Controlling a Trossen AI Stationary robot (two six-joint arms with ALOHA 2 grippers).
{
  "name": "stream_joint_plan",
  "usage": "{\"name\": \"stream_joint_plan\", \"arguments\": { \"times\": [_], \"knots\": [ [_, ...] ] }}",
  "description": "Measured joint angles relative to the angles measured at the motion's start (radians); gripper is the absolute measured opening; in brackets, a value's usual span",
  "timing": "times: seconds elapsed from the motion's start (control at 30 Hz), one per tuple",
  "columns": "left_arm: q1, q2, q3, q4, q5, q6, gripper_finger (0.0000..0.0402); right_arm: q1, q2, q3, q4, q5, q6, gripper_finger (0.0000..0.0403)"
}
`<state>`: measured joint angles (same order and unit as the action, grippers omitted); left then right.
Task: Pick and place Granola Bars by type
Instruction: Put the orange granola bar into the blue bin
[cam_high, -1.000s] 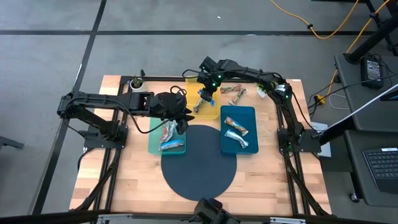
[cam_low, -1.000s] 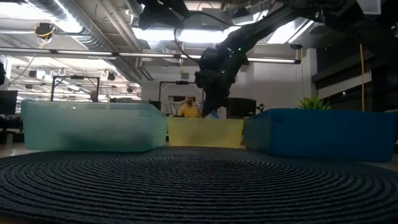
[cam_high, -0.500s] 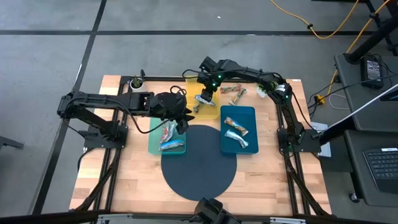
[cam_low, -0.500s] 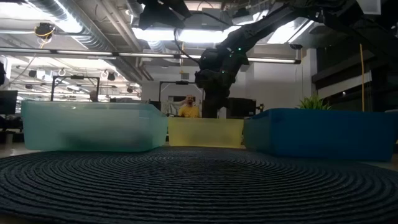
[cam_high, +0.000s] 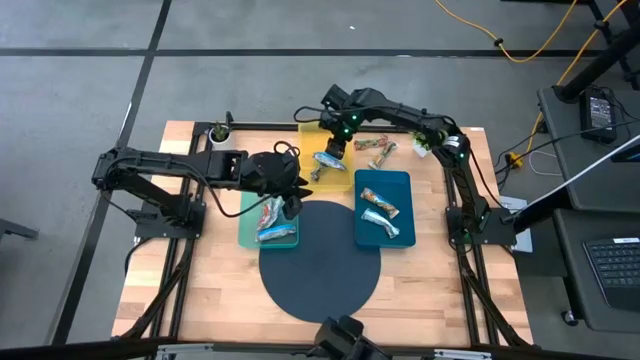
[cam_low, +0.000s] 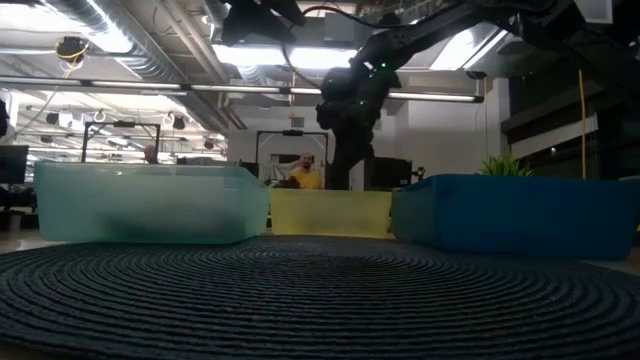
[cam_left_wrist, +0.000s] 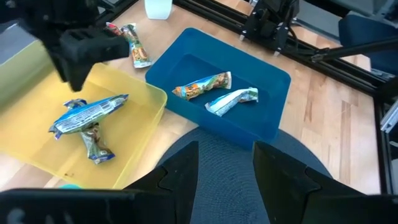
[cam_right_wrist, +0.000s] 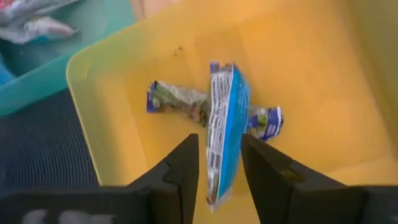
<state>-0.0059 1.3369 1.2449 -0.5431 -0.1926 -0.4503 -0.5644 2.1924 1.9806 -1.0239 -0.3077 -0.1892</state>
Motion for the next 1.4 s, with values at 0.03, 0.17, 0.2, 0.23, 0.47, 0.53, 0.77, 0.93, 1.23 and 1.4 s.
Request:
{"name": "stream_joint_plan", "arguments": {
  "times": [0.03, 0.17, 0.2, 0.23, 0.47, 0.53, 0.77, 0.93, 1.23, 1.4],
  "knots": [
    [0.000, 0.000, 0.000, -0.003, 0.000, 0.000, 0.0143, 0.000, -0.006, -0.001, -0.015, 0.001, -0.004, 0.0124],
    [0.000, 0.000, 0.000, -0.009, 0.000, 0.000, 0.0143, -0.001, -0.050, -0.023, -0.053, 0.025, -0.019, 0.0124],
    [0.000, 0.000, 0.000, -0.009, 0.000, 0.000, 0.0143, -0.001, -0.065, -0.029, -0.059, 0.045, -0.021, 0.0124],
    [0.000, 0.000, 0.000, -0.010, 0.000, 0.000, 0.0143, -0.001, -0.083, -0.036, -0.060, 0.061, -0.023, 0.0124],
    [0.004, 0.000, 0.000, -0.010, -0.007, 0.016, 0.0143, -0.001, -0.293, -0.155, -0.046, 0.158, -0.017, 0.0124],
    [0.004, 0.000, 0.000, -0.010, -0.009, 0.016, 0.0143, 0.000, -0.382, -0.226, -0.026, 0.166, 0.001, 0.0124],
    [0.004, 0.000, 0.000, -0.007, -0.053, 0.018, 0.0143, 0.022, -0.730, -0.561, 0.109, 0.168, 0.027, 0.0124],
    [0.004, 0.000, 0.000, -0.006, -0.078, 0.018, 0.0143, 0.036, -0.886, -0.708, 0.137, 0.167, -0.033, 0.0124],
    [0.004, 0.000, 0.000, 0.000, -0.081, -0.025, 0.0143, 0.037, -0.962, -0.743, 0.011, 0.158, -0.277, 0.0124],
    [0.004, 0.000, 0.000, 0.007, -0.112, -0.091, 0.0143, 0.008, -0.929, -0.743, 0.026, 0.157, -0.399, 0.0124]
  ]
}}
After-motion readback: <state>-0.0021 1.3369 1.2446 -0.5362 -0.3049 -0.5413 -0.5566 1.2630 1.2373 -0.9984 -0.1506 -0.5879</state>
